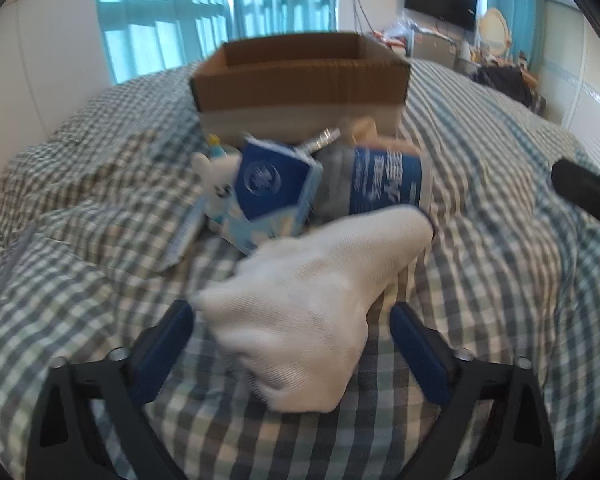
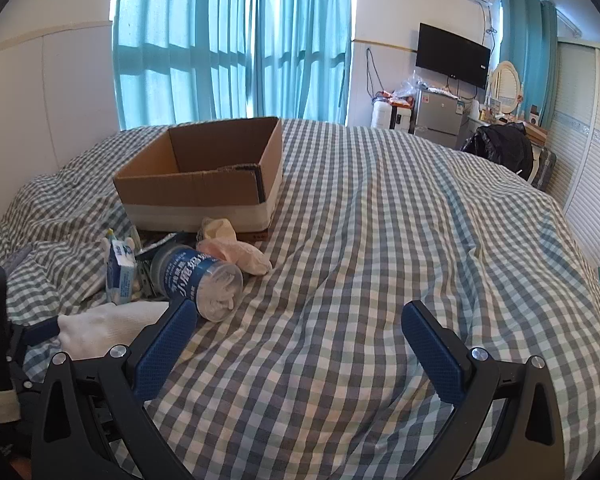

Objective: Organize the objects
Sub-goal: 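Grasp the white knit glove with the left gripper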

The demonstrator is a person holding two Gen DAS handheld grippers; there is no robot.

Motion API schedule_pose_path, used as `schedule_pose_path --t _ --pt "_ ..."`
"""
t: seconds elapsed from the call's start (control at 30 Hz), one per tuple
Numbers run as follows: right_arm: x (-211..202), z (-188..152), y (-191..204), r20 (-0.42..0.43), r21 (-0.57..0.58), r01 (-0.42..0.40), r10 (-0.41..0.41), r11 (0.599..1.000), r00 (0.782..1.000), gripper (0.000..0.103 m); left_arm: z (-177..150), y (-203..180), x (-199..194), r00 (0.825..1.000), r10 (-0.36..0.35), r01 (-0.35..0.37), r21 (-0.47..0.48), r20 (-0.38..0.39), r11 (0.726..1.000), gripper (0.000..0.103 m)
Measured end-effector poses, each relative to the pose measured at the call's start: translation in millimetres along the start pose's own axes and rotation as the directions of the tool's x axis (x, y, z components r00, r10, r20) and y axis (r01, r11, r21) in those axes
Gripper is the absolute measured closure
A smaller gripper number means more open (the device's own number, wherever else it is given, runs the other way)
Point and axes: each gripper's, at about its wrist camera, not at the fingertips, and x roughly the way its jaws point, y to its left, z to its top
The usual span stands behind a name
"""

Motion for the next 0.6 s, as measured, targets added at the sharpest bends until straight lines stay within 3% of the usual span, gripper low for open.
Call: schedule_pose_path --t 0.03,0.23,0.37,0.5,0.6 --pt "2.1 -1.1 -0.6 -0.006 0.001 0.000 0.000 1.000 1.000 0.000 -2.8 -0.4 4.3 1.000 0.012 -0.012 0.004 -0.005 1.000 0.026" --pt "8.9 -5.0 -2.4 -0.030 0.012 0.009 -0.008 1.000 1.000 0.000 -3.8 9.0 -7.8 0.999 -0.028 0.028 -0.022 0.021 0.999 0.040" --pt "0.0 -2.1 2.2 -0.017 0.005 0.004 -0.003 1.000 1.000 0.000 1.3 13.1 -21.5 0.999 -0.003 0.004 -0.026 0.035 1.000 0.041" --pt "-13.9 3.4 9.5 0.012 -0.012 0.002 -0.002 1.000 1.000 0.000 10.1 25.5 -50.7 0.994 0.004 0.002 -0.052 0.109 0.999 0.043" --pt "-23.4 6.8 16.9 0.028 -0.020 -0.005 0.005 1.000 1.000 0.000 17.2 39.4 -73.5 0.984 0.048 -0.036 -0.071 0.170 0.997 0.043"
